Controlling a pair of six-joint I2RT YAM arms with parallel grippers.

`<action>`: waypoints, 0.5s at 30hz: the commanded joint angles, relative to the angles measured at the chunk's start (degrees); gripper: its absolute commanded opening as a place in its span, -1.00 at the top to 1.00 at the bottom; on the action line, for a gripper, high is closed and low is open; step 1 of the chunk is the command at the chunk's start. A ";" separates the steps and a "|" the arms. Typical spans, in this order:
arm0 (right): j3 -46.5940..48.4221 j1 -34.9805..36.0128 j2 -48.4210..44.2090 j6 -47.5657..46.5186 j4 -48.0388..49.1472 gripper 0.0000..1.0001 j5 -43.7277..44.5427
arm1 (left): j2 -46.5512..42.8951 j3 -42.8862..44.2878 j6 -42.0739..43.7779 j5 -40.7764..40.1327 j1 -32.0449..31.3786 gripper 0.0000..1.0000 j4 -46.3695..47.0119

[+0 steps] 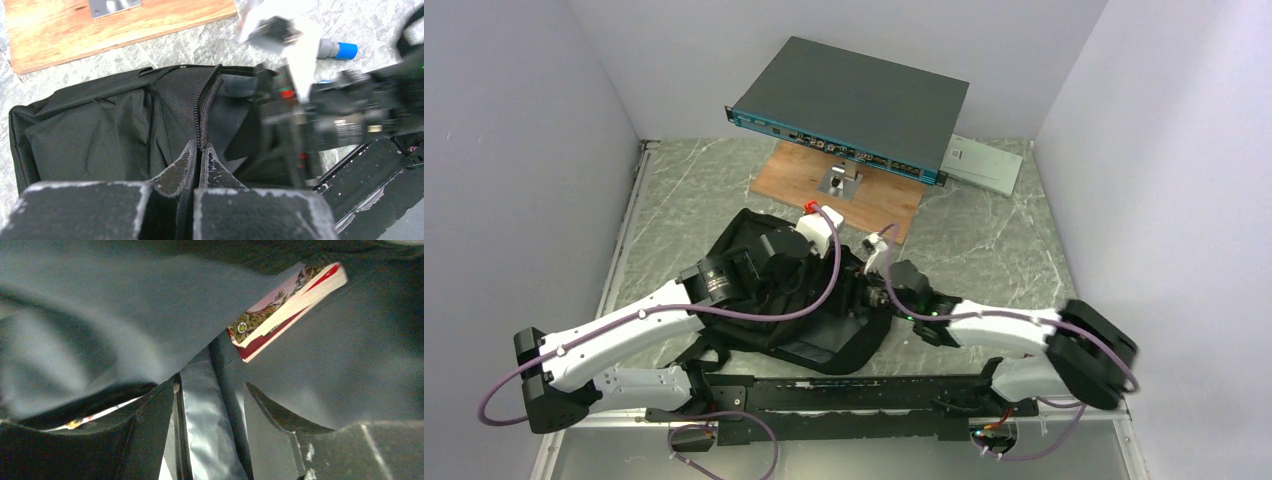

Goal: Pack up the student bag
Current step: Place the book in the student bag, then move the book to the center of the board.

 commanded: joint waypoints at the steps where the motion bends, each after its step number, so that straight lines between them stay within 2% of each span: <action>1: -2.39 0.21 -16.48 -13.24 -18.06 -0.12 8.96 | -0.48 1.14 0.78 -0.53 -0.03 1.00 4.18; 4: -1.14 -0.09 -28.53 -17.02 -32.49 -0.15 21.02 | 0.56 0.96 0.86 -0.25 -0.03 1.00 4.30; 6: -0.45 -0.75 -34.96 -19.35 -39.78 -0.26 30.74 | 1.42 0.40 0.64 0.61 -0.03 1.00 4.74; 8: 0.27 -3.01 -39.21 -19.40 -45.94 -0.47 41.13 | 2.45 -0.63 0.15 2.36 -0.03 1.00 5.39; 10: 0.57 -9.22 -41.50 -18.48 -50.17 -0.60 47.42 | 3.61 -1.04 -1.17 4.27 -0.03 1.00 5.19; 12: -0.01 -20.34 -41.95 -17.82 -50.78 -0.64 44.79 | 4.71 -2.19 -2.96 7.11 -0.03 1.00 6.28; 15: -1.73 -37.66 -40.13 -16.64 -45.74 -0.68 37.14 | 5.84 -4.18 -5.27 12.58 -0.03 1.00 9.59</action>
